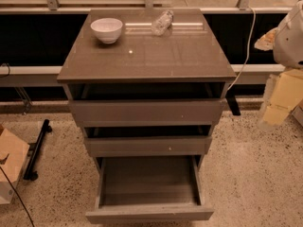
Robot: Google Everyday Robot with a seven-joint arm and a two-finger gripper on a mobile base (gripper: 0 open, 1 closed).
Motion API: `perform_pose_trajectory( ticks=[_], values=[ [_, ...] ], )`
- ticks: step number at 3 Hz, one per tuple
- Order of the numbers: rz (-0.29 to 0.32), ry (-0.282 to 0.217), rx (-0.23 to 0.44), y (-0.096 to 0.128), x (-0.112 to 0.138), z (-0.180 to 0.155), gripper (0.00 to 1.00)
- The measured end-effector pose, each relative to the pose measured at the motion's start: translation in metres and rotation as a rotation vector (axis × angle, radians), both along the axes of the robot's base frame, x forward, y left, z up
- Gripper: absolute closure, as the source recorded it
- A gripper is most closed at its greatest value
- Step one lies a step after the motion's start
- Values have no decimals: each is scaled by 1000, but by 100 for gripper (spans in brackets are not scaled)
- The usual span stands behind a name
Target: Close bottom drawer
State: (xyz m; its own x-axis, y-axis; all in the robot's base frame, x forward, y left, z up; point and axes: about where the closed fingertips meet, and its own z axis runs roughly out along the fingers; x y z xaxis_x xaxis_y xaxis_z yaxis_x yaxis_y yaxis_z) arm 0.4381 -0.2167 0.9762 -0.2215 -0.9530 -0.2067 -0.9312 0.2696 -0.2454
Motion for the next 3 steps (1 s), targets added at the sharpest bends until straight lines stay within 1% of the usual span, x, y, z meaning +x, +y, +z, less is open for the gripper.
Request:
perform_pose_trajectory(
  ticks=[1,2,3],
  values=[
    [0,0,0,0,0,0,0],
    [0,-11,0,1,0,2,19],
    [31,-22,27,-1,4,-25,48]
  ],
)
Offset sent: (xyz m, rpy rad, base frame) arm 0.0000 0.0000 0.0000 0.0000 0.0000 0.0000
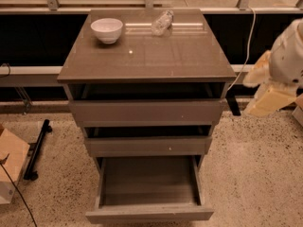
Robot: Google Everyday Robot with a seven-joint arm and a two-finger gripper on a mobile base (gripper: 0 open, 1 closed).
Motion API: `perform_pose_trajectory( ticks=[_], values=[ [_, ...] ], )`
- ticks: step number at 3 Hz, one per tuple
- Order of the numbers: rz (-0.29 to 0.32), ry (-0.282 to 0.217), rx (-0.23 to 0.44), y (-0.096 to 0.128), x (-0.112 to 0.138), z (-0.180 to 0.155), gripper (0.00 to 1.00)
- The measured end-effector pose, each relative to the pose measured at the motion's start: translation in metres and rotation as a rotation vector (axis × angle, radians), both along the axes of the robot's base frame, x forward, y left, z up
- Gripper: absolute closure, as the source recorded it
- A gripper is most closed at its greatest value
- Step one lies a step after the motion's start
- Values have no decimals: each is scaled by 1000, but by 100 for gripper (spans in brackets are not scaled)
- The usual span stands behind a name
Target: Close bottom drawer
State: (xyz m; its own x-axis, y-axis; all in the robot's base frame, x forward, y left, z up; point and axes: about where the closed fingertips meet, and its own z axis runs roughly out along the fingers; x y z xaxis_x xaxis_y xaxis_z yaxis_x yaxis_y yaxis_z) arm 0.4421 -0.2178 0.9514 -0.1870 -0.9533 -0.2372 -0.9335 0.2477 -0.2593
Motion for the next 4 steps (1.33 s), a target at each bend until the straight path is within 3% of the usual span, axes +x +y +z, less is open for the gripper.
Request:
perform_pose_trajectory(
  ticks=[1,2,3,4],
  values=[
    [22,-22,28,-9,12,-35,73],
    [6,-48,30,-27,24,-79,96],
    [1,-73,32,-26,30,-79,100],
    [-7,-43,23,-21,26,-97,100]
  ],
)
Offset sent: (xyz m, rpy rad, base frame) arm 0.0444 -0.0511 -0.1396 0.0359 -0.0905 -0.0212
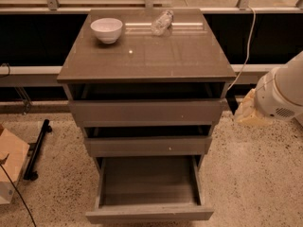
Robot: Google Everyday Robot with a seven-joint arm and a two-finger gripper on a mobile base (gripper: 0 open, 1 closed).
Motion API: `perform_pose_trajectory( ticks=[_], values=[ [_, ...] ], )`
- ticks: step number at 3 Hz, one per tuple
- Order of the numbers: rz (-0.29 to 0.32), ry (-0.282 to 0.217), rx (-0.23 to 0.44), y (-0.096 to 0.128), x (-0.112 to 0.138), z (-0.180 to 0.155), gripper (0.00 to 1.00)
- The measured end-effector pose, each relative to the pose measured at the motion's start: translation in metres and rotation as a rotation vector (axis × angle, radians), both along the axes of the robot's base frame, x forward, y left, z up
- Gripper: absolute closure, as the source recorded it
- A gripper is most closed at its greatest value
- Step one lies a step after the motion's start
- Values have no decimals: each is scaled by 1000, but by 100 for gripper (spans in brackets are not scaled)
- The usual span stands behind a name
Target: Close bottom drawer
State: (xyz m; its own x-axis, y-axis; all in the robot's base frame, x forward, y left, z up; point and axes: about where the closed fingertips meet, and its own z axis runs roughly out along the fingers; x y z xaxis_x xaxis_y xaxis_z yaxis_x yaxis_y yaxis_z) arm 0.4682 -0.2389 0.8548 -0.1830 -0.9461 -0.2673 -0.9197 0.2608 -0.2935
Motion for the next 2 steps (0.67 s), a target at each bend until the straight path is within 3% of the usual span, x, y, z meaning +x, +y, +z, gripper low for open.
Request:
perform_pose_trajectory(
  ticks=[2],
  values=[
    [24,59,64,23,-18,-85,100]
  ],
)
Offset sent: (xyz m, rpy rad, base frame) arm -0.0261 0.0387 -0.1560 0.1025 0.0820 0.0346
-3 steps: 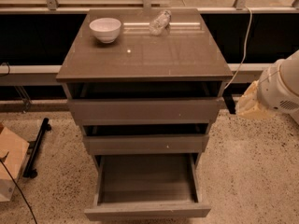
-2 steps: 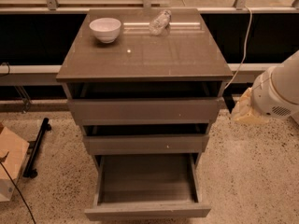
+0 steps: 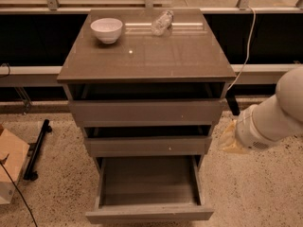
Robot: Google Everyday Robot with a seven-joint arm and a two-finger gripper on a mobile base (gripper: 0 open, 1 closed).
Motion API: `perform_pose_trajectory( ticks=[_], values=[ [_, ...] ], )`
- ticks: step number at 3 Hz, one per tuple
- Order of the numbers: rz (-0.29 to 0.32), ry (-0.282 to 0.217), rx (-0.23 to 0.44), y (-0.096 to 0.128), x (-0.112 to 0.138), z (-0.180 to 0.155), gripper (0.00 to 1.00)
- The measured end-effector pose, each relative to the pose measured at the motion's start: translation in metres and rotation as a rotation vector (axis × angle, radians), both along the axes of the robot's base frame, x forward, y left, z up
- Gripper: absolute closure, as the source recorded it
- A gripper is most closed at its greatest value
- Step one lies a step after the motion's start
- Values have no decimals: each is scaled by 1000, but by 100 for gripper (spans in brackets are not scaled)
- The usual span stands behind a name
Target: Close bottom drawer
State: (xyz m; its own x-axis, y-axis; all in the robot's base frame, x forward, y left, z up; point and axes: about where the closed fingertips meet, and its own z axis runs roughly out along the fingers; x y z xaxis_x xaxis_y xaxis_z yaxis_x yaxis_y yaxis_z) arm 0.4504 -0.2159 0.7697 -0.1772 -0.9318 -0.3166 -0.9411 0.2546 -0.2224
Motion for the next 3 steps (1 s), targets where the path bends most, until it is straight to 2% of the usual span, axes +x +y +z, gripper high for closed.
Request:
perform_pose_trajectory(
  ticks=[1,2,3],
  values=[
    [-30,48,59,5,1,-85,100],
    [-30,49,59,5,1,-86,100],
    [-57,80,70,10,3,-115,100]
  ],
)
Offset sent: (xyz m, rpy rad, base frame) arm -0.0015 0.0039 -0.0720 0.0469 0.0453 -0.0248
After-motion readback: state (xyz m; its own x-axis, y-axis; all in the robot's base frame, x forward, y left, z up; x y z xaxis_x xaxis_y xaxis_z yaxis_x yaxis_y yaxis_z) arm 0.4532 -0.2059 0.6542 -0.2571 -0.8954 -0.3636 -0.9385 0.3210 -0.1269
